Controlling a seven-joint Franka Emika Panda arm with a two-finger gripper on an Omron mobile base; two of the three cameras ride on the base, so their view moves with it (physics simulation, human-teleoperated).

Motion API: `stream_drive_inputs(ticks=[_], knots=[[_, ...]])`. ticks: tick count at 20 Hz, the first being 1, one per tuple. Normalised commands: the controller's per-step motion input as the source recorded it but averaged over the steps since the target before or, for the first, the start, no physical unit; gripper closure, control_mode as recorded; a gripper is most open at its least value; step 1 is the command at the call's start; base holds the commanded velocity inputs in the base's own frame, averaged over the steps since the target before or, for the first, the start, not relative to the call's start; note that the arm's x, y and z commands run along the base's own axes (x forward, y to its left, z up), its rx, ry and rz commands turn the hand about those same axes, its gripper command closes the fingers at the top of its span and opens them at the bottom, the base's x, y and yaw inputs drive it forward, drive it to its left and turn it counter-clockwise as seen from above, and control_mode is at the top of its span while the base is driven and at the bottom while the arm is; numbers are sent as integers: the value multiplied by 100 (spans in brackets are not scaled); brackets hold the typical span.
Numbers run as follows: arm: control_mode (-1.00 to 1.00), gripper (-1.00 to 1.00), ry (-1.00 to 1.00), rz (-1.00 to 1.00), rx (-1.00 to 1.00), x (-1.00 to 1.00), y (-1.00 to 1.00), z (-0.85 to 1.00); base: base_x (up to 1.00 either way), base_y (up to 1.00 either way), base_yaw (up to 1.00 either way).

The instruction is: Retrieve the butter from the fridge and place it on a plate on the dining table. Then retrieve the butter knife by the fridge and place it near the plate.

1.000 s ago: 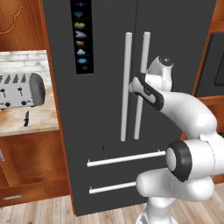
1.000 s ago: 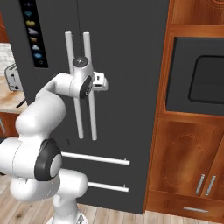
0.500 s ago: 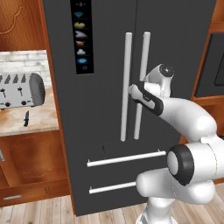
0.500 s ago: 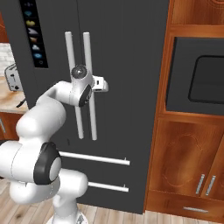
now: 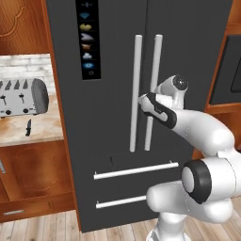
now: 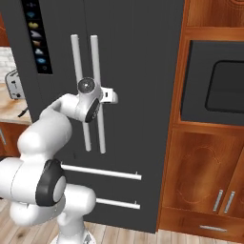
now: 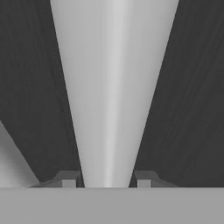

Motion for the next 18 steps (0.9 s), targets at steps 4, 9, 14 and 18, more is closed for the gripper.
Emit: stream_drive_inputs(ticks=[4,9,14,18], knots=[[-100,100,0,0,0,-89,-57,3,0,0,0],[-100,100,1,5,4,-100,-88,15,0,0,0],[-100,100,2,11,10,-100,-100,27,0,0,0],[-100,100,10,6,6,-100,-90,8,0,0,0]])
